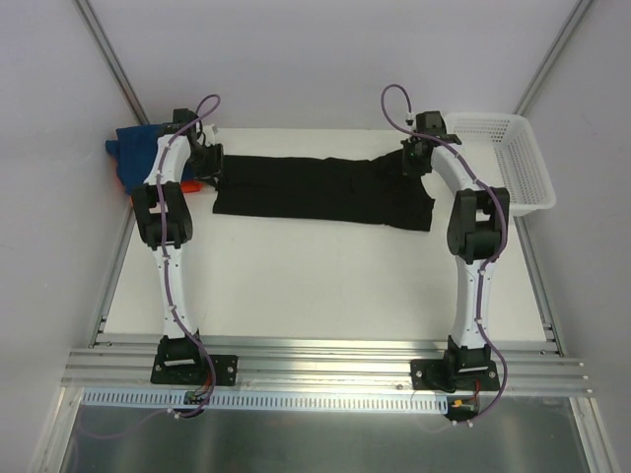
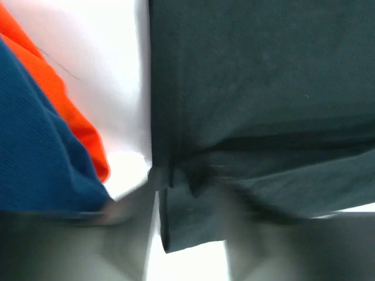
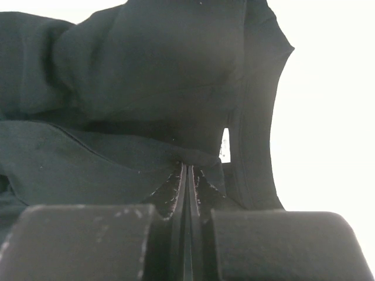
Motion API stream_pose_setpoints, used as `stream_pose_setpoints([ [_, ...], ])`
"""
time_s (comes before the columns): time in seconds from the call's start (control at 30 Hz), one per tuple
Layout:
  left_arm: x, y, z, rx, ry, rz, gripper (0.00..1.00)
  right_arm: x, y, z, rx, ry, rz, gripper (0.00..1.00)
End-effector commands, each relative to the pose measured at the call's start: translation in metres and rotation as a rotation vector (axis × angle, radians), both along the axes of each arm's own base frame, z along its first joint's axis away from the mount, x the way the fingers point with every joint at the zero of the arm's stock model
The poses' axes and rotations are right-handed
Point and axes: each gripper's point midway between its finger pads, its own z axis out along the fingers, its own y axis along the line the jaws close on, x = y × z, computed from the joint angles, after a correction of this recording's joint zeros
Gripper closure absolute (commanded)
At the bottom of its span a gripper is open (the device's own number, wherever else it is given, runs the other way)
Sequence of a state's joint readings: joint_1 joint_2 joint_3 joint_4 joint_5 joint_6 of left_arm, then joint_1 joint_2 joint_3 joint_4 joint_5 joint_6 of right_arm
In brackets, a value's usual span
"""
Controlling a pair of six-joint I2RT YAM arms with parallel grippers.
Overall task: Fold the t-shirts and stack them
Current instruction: Fold the tshirt
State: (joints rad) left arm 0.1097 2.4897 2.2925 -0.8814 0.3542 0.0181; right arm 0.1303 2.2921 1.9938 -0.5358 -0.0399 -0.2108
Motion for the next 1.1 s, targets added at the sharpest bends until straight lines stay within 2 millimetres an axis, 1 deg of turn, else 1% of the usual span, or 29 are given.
stream_pose_setpoints([
  [0.0, 0.012, -0.001, 0.007, 0.046, -0.043, -0.001, 0.52, 0.017, -0.003, 0.020, -0.028, -0.069, -0.004, 0.97],
  [0.03, 0.012, 0.000, 0.007, 0.051, -0.042, 0.005, 0.37, 0.017, -0.001, 0.022, -0.028, -0.073, -0.001, 0.91],
  [0.07, 0.011, 0.000, 0.009, 0.061, -0.043, 0.011, 0.26, 0.018, -0.008, 0.025, -0.068, -0.081, -0.021, 0.61],
  [0.1, 0.011, 0.000, 0.011, 0.074, -0.044, 0.015, 0.10, 0.017, -0.008, 0.026, -0.074, -0.081, -0.023, 0.49],
  [0.13, 0.011, 0.000, 0.013, 0.074, -0.046, 0.017, 0.05, 0.015, -0.009, 0.030, -0.075, -0.082, -0.026, 0.42],
  [0.17, 0.010, 0.000, 0.022, 0.078, -0.057, 0.020, 0.01, 0.013, -0.010, 0.038, -0.072, -0.091, -0.028, 0.29],
  [0.23, 0.009, -0.001, 0.034, 0.081, -0.077, 0.020, 0.01, 0.008, -0.009, 0.050, -0.063, -0.106, -0.030, 0.18],
  [0.27, 0.006, -0.003, 0.046, 0.082, -0.094, 0.017, 0.01, 0.003, -0.010, 0.048, -0.063, -0.095, -0.038, 0.14],
  [0.3, 0.005, -0.004, 0.053, 0.083, -0.103, 0.015, 0.01, 0.000, -0.010, 0.064, -0.057, -0.123, -0.042, 0.13],
  [0.33, 0.003, -0.008, 0.061, 0.069, -0.106, 0.036, 0.01, -0.002, -0.008, 0.070, -0.055, -0.131, -0.042, 0.11],
  [0.37, 0.000, -0.010, 0.075, 0.067, -0.128, 0.038, 0.01, -0.005, -0.007, 0.076, -0.048, -0.139, -0.042, 0.11],
  [0.4, -0.003, -0.012, 0.082, 0.065, -0.137, 0.035, 0.01, -0.011, -0.004, 0.085, -0.035, -0.148, -0.042, 0.11],
  [0.47, -0.009, -0.022, 0.102, 0.040, -0.167, 0.017, 0.01, -0.019, 0.003, 0.094, 0.002, -0.149, -0.030, 0.11],
  [0.5, -0.012, -0.028, 0.108, 0.021, -0.174, 0.004, 0.01, -0.025, 0.012, 0.097, 0.034, -0.144, -0.008, 0.12],
  [0.53, -0.015, -0.036, 0.112, 0.003, -0.180, -0.019, 0.01, -0.035, 0.015, 0.100, 0.060, -0.132, -0.018, 0.12],
  [0.57, -0.019, -0.045, 0.116, -0.027, -0.181, -0.045, 0.01, -0.043, 0.025, 0.099, 0.096, -0.115, -0.002, 0.12],
  [0.6, -0.020, -0.051, 0.115, -0.037, -0.181, -0.064, 0.01, -0.052, 0.035, 0.097, 0.130, -0.093, 0.008, 0.12],
  [0.63, -0.022, -0.056, 0.113, -0.050, -0.175, -0.078, 0.01, -0.065, 0.043, 0.090, 0.184, -0.049, -0.013, 0.12],
  [0.67, -0.023, -0.066, 0.108, -0.082, -0.161, -0.104, 0.01, -0.075, 0.056, 0.086, 0.246, -0.013, 0.008, 0.12],
  [0.7, -0.023, -0.071, 0.103, -0.088, -0.150, -0.117, 0.02, -0.084, 0.066, 0.082, 0.282, 0.016, 0.006, 0.13],
  [0.73, -0.023, -0.073, 0.098, -0.089, -0.141, -0.125, 0.02, -0.093, 0.073, 0.072, 0.318, 0.059, -0.023, 0.13],
  [0.77, -0.022, -0.073, 0.088, -0.092, -0.121, -0.124, 0.03, -0.099, 0.080, 0.070, 0.346, 0.081, -0.022, 0.13],
  [0.8, -0.021, -0.075, 0.085, -0.106, -0.115, -0.129, 0.04, -0.103, 0.088, 0.067, 0.365, 0.100, -0.019, 0.13],
  [0.83, -0.021, -0.077, 0.081, -0.116, -0.108, -0.135, 0.07, -0.104, 0.094, 0.065, 0.394, 0.114, -0.032, 0.13],
  [0.87, -0.019, -0.077, 0.075, -0.112, -0.106, -0.152, 0.12, -0.105, 0.102, 0.059, 0.422, 0.138, -0.016, 0.13],
  [0.93, -0.013, -0.078, 0.066, -0.112, -0.102, -0.158, 0.19, -0.100, 0.111, 0.056, 0.441, 0.146, -0.004, 0.13],
  [0.97, -0.011, -0.076, 0.063, -0.105, -0.101, -0.157, 0.21, -0.092, 0.115, 0.053, 0.452, 0.150, -0.002, 0.13],
  [1.0, -0.009, -0.076, 0.059, -0.102, -0.101, -0.160, 0.22, -0.088, 0.116, 0.051, 0.452, 0.151, -0.001, 0.13],
  [1.07, -0.004, -0.075, 0.051, -0.096, -0.096, -0.162, 0.22, -0.079, 0.116, 0.047, 0.444, 0.150, -0.001, 0.13],
])
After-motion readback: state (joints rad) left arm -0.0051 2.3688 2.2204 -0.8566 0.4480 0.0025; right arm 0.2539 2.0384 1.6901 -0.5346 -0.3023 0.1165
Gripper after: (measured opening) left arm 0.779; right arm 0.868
